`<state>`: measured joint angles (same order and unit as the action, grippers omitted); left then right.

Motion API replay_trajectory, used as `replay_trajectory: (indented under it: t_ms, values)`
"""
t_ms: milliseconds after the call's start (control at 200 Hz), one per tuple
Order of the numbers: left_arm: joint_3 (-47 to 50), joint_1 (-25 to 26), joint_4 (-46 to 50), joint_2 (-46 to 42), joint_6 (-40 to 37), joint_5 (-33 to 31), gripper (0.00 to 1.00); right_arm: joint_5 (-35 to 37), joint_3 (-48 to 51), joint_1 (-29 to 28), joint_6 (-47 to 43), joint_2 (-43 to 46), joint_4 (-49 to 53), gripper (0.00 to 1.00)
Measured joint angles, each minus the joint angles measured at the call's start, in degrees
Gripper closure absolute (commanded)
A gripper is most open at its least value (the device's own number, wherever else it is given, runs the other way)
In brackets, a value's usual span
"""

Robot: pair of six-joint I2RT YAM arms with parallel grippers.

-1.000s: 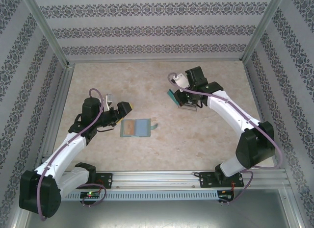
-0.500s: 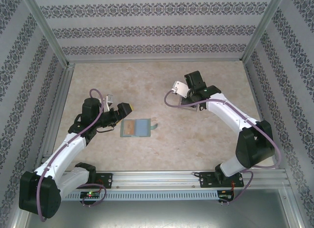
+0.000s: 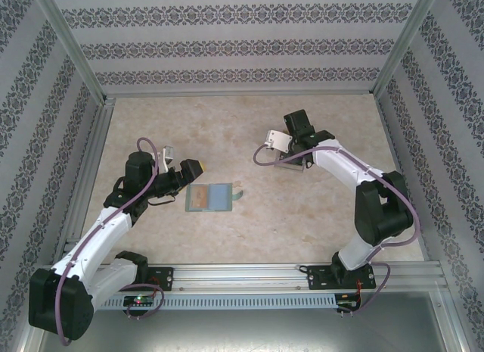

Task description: Take the credit cards out of the card holder

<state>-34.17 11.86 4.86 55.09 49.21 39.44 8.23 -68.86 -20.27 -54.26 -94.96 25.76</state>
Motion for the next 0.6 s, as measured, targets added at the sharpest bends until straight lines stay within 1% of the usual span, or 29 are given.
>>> replay_trajectory:
  t_ms: [600]
  values:
    - [0.0,0.0,1.62,-0.09,-1.07,-0.68,0.01,-2.91,-2.34,2.67,0.02,-5.22,-2.23,1.0]
